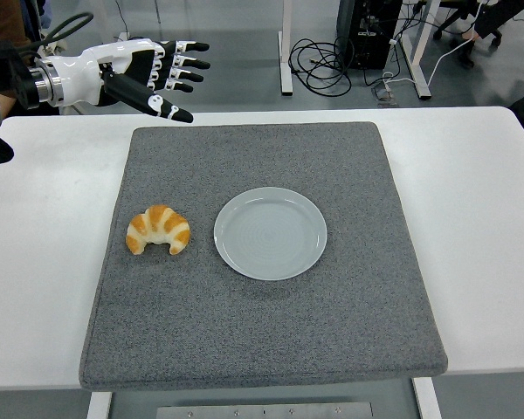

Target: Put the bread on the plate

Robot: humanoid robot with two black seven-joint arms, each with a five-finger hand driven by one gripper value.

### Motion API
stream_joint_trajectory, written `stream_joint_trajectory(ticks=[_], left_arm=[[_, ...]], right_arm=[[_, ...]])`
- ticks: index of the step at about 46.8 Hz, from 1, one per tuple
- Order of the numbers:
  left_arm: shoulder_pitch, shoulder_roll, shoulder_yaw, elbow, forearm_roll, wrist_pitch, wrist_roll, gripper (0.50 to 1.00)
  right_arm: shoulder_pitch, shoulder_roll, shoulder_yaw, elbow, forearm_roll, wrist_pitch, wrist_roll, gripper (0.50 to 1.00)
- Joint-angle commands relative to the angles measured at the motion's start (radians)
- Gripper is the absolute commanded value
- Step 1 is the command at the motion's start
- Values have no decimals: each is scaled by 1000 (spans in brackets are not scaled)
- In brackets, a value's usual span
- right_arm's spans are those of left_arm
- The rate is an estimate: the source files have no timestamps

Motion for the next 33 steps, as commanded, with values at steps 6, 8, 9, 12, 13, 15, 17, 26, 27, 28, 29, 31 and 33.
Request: stream_joint_trajectory(ticks=[6, 8, 9, 12, 13, 15, 17, 26, 27, 28, 29, 31, 33], left_arm=[[-20, 98, 0, -148, 203, 0, 0, 966], [-19, 118, 0, -185, 247, 0, 0, 966], [-16, 128, 1, -205, 269, 0, 0, 966], [-3, 164, 3, -260, 339, 0, 0, 966], [0, 176, 3, -277, 365, 0, 0, 966], [10, 199, 1, -302, 410, 1, -3, 966], [23, 216, 0, -316, 447, 4, -5, 966], [81, 247, -9, -322, 487, 36, -15, 966], [90, 251, -11, -322, 490, 39, -17, 966], [98, 256, -11, -322, 494, 46, -18, 966], [104, 263, -13, -322, 500, 53, -20, 966], [118, 271, -13, -322, 520, 73, -31, 966], [135, 274, -14, -322, 548, 101, -51, 966]], right_arm=[[-2, 0, 0, 1, 0, 3, 0, 1000], [0, 0, 0, 2, 0, 2, 0, 1000], [-2, 0, 0, 2, 0, 3, 0, 1000], [0, 0, 0, 7, 0, 3, 0, 1000], [0, 0, 2, 7, 0, 3, 0, 1000], [0, 0, 2, 8, 0, 3, 0, 1000], [0, 0, 2, 7, 0, 3, 0, 1000], [1, 0, 0, 9, 0, 3, 0, 1000], [1, 0, 0, 9, 0, 3, 0, 1000], [3, 0, 0, 7, 0, 3, 0, 1000], [3, 0, 0, 7, 0, 3, 0, 1000], [3, 0, 0, 7, 0, 3, 0, 1000], [4, 0, 0, 7, 0, 3, 0, 1000]])
